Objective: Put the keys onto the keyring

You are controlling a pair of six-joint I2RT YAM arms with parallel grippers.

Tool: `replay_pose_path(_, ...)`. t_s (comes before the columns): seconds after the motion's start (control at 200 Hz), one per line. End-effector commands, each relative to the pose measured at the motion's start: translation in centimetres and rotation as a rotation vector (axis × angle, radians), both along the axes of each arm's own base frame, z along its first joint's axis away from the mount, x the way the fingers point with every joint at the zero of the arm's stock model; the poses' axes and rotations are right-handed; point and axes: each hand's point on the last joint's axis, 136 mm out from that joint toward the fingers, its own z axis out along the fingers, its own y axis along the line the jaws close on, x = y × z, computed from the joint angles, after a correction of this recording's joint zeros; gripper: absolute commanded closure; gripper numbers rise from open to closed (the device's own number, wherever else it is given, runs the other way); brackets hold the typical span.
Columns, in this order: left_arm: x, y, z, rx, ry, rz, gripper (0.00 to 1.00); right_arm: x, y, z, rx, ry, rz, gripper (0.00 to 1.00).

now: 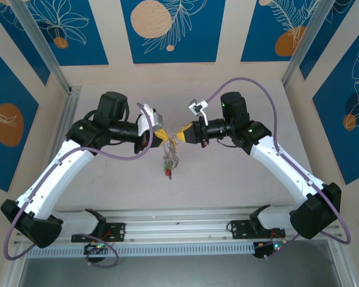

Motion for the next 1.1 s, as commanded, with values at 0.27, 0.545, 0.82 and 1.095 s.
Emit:
replay_pose_path(0.27, -1.1, 0.0, 1.6, -0.038, -0.059, -0.034, 1.00, 0.3, -0.2, 0.4, -0.020, -0.012, -0.022, 1.00)
replay_pose_path(0.545, -1.3, 0.0, 2.6, -0.047, -0.062, -0.047, 1.00, -1.7, -2.2, 2.6, -0.076, -0.232, -0.052, 0.65)
replay_pose_path(0.82, -3.8, 0.2, 5.6, -0.057, -0.052, -0.111, 1.00, -6.3, -2.5, 6.2, -0.016, -0.445, 0.070, 0.58)
replay_pose_path(1.095, -6.4, 0.3, 8.7, -0.094, -0.048, -0.188, 1.00, -8.4, -2.4, 9.3, 0.115, -0.481, 0.185, 0.56)
